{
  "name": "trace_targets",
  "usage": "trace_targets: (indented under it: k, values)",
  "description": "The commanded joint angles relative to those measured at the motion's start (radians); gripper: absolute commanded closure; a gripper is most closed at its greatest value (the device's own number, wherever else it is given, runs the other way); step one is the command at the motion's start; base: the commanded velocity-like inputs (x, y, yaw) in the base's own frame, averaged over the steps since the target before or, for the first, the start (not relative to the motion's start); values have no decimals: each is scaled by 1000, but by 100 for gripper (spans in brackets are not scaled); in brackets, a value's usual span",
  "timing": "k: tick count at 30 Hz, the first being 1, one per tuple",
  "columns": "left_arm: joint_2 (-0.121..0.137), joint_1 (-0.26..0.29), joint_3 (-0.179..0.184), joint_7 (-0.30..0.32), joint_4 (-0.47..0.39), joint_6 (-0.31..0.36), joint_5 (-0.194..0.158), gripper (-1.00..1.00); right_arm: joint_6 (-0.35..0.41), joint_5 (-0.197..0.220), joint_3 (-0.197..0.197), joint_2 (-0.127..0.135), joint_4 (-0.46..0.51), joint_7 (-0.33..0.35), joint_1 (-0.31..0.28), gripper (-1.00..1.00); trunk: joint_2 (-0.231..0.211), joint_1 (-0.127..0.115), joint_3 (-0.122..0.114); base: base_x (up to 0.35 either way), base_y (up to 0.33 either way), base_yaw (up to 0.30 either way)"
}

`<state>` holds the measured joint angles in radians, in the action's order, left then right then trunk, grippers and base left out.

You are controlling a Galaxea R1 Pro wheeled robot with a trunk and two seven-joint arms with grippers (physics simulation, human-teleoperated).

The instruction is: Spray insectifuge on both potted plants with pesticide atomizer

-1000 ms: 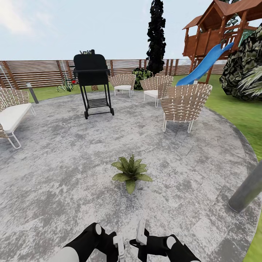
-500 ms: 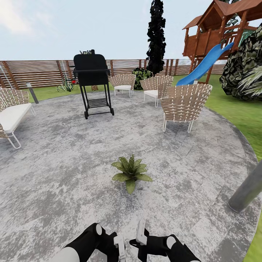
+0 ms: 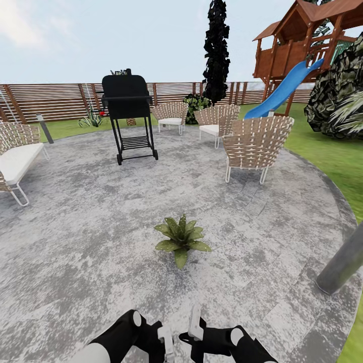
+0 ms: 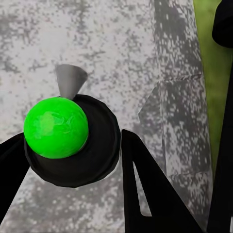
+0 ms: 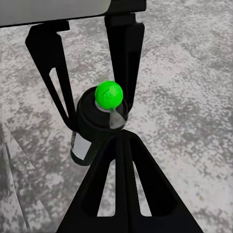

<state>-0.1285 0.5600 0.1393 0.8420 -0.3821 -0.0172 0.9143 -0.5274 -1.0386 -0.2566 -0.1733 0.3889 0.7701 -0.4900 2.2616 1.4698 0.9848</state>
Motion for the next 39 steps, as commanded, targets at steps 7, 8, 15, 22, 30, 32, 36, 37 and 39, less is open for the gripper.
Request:
trace_targets:
  k: [7,8,15,22,30,32,36,37,39]
  values:
    - [-11,-16,3,3,-1,-3,7,100,-2,-6,-7,-1,2,6,-1,100,0,0,1,0,0,0]
    - [-12,-17,4,3,-1,-3,8,100,-2,-6,-7,-1,1,6,-1,100,0,0,1,0,0,0]
    - [-30,-18,8,1,-1,-1,8,100,-2,-6,-7,-1,1,6,0,100,0,0,1,0,0,0]
    - [-37,-18,8,-31,-3,-1,8,100,-2,-6,-8,-1,1,6,-1,100,0,0,1,0,0,0]
    - [-29,-18,9,-32,-4,-1,12,100,-3,-6,-7,-1,1,6,0,100,0,0,1,0,0,0]
    - [-19,-18,11,-32,-4,-1,13,100,-2,-6,-8,-1,1,6,0,100,0,0,1,0,0,0]
    - [64,-17,10,-32,-6,0,14,100,-2,-7,-8,-1,1,6,1,100,0,0,1,0,0,0]
    - [90,-17,10,-32,-6,0,14,100,-2,-7,-8,-1,1,6,0,100,0,0,1,0,0,0]
    - [145,-17,8,-32,-6,-1,12,100,-2,-8,-7,-1,1,6,0,100,0,0,1,0,0,0]
